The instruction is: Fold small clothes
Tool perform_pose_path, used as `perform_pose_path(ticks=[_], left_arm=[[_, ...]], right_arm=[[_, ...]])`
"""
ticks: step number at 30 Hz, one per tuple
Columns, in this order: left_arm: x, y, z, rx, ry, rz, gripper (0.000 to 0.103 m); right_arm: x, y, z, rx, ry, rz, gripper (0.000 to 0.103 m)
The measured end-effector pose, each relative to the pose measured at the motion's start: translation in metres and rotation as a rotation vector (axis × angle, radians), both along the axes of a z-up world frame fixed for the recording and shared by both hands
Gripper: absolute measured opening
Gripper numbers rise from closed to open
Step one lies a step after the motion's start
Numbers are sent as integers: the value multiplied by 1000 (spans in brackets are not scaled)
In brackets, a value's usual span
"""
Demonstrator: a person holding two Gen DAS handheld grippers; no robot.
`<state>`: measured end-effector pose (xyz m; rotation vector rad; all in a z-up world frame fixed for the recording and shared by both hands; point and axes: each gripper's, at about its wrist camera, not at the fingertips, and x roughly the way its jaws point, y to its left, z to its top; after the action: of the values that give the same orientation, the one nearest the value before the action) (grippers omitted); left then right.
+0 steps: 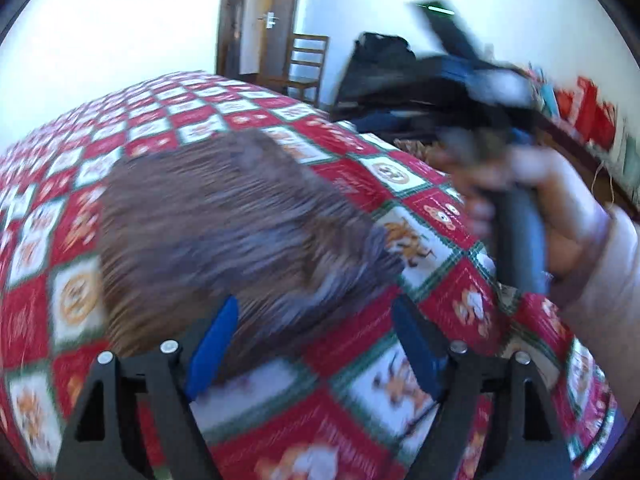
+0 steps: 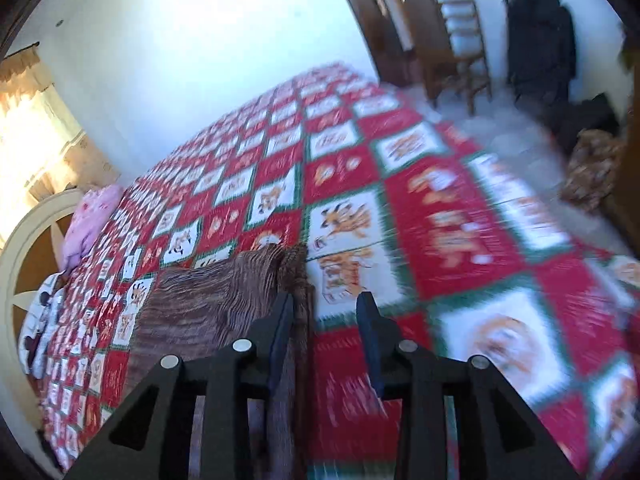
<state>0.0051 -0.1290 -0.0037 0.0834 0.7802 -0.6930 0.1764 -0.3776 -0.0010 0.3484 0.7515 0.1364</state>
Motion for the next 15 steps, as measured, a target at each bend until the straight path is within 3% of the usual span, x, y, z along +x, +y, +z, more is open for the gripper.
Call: perform_pose_path(ticks=[3,5,8,10,13,15], left_arm=[[-5,34,1,-38,27,59,81],[-7,50,1,-20,17,114,81],[-2,66,-2,39,31,206,81],[3,75,-3,89,30,255,81],[6,81,-1,156,1,305,81],[3,86,2,165,-16,320,81]], right_arm=[[-47,9,12,27,-42,6,35],[-75,20,15,17,-60,-8,35],[-103,53,13,-101,-88,7,35],[-114,72,11,-153,-112,11,35],[-115,88,4,-144,-109,36,35],[-112,97,-6,-179,-94,30,35]])
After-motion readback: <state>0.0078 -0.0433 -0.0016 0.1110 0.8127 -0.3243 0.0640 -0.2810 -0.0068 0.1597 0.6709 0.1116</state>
